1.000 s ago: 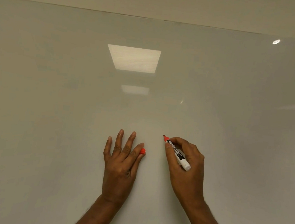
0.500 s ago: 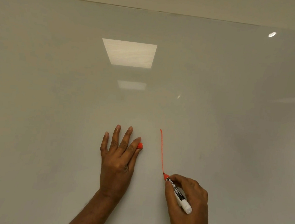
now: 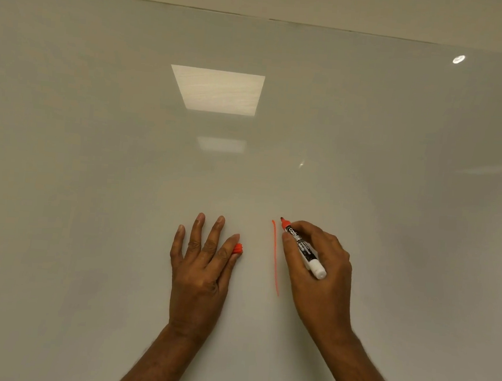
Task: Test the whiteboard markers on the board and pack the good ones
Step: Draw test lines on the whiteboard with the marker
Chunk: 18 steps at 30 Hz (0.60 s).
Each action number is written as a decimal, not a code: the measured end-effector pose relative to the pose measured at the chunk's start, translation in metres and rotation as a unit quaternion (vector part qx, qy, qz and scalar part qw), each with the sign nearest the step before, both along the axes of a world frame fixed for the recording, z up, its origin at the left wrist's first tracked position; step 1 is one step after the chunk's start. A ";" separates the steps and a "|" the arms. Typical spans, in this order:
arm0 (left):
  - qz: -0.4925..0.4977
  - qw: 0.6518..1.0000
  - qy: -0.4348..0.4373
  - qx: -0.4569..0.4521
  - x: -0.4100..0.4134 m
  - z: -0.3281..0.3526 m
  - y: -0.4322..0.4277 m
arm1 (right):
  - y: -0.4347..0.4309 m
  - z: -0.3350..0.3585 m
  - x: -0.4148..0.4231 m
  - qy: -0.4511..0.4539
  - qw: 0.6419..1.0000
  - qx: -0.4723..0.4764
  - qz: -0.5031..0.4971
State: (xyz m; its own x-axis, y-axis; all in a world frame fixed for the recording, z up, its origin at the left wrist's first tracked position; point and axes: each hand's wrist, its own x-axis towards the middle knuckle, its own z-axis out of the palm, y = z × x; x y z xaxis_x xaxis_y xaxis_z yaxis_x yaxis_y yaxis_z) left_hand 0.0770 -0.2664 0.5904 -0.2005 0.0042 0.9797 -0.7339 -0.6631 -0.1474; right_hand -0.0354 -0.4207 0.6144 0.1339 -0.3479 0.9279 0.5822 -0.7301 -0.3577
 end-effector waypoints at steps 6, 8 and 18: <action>0.003 1.000 0.000 -0.004 0.000 0.000 0.000 | -0.003 -0.015 -0.001 0.018 1.000 0.000 -0.003; 0.001 1.000 -0.001 -0.005 -0.001 0.000 0.000 | -0.003 -0.030 -0.005 0.016 1.000 -0.002 -0.006; -0.008 1.000 0.009 -0.004 -0.002 -0.001 0.000 | -0.002 -0.101 -0.013 0.023 1.000 0.019 -0.007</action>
